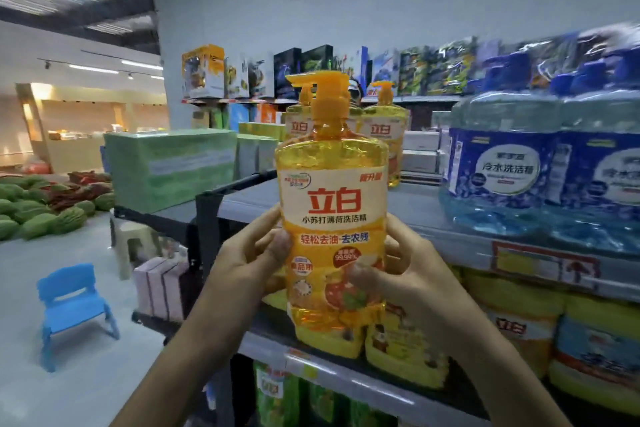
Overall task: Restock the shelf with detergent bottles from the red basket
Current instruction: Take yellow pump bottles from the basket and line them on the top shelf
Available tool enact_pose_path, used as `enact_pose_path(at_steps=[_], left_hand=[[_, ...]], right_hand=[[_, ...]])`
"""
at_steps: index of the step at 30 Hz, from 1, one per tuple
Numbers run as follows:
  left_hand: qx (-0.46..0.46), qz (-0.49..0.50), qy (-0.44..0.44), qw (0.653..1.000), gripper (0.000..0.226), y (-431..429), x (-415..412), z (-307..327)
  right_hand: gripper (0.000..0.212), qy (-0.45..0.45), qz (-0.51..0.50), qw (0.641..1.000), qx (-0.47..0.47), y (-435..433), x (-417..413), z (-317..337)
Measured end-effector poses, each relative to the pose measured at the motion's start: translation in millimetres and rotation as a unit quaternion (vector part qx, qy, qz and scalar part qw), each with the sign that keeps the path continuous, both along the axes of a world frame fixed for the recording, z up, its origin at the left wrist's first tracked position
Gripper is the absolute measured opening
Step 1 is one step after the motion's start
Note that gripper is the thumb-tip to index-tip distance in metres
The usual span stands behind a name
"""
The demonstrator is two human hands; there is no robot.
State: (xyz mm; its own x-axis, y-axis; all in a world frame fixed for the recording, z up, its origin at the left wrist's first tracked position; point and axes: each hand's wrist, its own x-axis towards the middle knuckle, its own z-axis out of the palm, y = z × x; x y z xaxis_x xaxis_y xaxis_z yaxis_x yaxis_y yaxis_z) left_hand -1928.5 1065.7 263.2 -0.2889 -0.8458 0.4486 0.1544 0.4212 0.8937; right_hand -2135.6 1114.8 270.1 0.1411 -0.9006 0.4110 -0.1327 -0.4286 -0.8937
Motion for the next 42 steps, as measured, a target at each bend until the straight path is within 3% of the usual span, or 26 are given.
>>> enact_pose_path(at_steps=[8,10,16,22,28,34,38,42], left_hand=[[-0.046,-0.078,-0.002,0.996,0.049,-108,-33,50],[-0.069,-0.090,-0.019,0.993,0.046,-133,-36,64],[-0.047,-0.136,-0.067,0.987,0.038,-219,-34,85],[-0.032,-0.137,-0.176,0.974,0.037,-294,-10,78],[-0.031,-0.145,-0.236,0.960,0.032,-352,14,89],[0.008,-0.144,-0.198,0.970,0.031,-397,21,87],[-0.008,-0.121,-0.157,0.980,0.035,-416,13,74],[-0.042,-0.141,-0.137,0.980,0.042,-426,3,53]], right_hand=[[0.067,-0.006,-0.049,0.997,-0.057,-81,-25,41],[0.060,-0.011,-0.064,0.996,-0.068,-99,-25,52],[0.061,-0.015,-0.119,0.992,-0.026,-166,-14,70],[0.056,0.081,-0.216,0.971,0.058,-229,11,68],[0.069,0.193,-0.254,0.941,0.114,-286,42,81],[0.070,0.232,-0.302,0.915,0.135,-352,59,83],[0.073,0.261,-0.317,0.905,0.113,-372,62,77],[0.081,0.339,-0.345,0.867,0.118,-371,60,60]])
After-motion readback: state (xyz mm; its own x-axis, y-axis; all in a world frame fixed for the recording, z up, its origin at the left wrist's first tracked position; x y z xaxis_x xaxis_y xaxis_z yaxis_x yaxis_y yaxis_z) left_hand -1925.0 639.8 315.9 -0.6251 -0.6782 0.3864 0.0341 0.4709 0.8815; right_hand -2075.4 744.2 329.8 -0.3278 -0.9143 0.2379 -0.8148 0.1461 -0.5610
